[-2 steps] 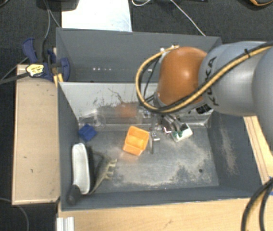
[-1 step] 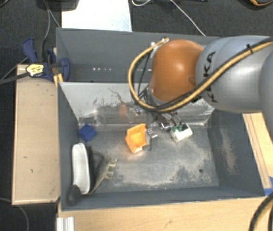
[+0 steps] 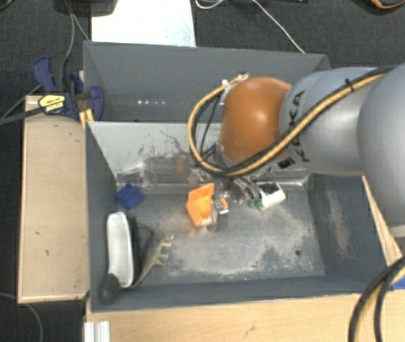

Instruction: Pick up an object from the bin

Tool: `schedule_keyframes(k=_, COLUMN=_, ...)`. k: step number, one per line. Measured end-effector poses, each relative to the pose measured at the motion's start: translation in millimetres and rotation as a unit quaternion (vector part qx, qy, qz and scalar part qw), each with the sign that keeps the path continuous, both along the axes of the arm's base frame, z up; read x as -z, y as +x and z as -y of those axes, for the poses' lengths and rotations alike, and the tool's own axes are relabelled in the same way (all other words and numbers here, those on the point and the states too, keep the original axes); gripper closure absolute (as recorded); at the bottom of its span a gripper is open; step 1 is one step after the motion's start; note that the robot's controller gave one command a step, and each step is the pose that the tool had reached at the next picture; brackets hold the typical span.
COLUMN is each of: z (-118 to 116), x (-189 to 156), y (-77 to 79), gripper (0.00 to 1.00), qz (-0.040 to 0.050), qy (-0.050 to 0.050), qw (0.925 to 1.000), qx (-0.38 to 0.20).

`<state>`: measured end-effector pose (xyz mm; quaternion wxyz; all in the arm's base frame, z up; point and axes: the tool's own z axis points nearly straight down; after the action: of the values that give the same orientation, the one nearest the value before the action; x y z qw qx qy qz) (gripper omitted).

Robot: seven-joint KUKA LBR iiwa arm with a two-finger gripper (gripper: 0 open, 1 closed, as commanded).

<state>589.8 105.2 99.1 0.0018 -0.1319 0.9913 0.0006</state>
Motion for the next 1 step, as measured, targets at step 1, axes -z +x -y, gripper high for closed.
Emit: schedule_keyframes(k=1, z=5.2, x=28.8, y=2.2, gripper=0.0, qz=0.0016, qy=0.0, qw=0.9939, qx=-0.11)
